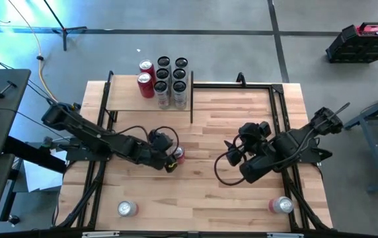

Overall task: Place canned beverage on shelf
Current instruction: Put the red soda can on the shelf aligned with the other red soda cans

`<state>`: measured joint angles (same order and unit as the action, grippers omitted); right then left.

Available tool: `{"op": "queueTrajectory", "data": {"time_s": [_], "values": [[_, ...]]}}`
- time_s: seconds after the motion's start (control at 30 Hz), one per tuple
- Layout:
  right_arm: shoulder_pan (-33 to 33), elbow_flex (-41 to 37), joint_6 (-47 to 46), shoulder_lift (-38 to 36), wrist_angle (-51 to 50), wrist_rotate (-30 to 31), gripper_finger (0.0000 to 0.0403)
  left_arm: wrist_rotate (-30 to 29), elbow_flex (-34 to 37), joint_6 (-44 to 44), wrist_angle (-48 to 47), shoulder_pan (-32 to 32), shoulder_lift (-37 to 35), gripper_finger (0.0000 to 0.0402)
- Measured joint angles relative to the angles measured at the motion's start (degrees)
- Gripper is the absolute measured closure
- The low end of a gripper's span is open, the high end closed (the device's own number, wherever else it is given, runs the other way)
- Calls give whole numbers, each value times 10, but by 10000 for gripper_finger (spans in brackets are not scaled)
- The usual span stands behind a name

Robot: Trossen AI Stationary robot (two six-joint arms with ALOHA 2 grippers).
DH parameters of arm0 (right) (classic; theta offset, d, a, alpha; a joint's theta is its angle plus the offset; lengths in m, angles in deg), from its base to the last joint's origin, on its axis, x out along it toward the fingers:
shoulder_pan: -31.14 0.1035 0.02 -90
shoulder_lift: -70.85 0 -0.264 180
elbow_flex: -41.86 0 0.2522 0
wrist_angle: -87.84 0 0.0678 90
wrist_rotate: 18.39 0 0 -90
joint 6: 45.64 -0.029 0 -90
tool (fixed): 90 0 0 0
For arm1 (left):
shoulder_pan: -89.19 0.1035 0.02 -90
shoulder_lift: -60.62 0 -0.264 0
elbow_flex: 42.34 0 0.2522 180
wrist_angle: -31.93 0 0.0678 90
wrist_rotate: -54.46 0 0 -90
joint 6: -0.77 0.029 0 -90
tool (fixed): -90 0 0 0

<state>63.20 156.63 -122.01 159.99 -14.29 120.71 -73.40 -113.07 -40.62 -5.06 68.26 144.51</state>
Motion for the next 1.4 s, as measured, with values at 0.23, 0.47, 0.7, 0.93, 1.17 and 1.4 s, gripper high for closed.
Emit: {"op": "queueTrajectory", "data": {"time_s": [0.23,0.47,0.7,0.93,1.17,1.4], "values": [[0,1,-14,0,0,-13,54,32,0,-13,17,7,31,76],[0,1,-14,0,0,-20,54,34,0,-15,9,7,64,76],[0,2,-13,0,1,-22,54,15,-2,-15,27,7,96,76],[-1,2,-12,0,7,-22,54,20,-2,-14,65,18,116,76],[-1,2,-12,0,24,-22,54,44,-2,-3,74,30,117,76],[-1,2,-12,0,37,-22,54,61,-1,-3,74,35,117,75]]}}
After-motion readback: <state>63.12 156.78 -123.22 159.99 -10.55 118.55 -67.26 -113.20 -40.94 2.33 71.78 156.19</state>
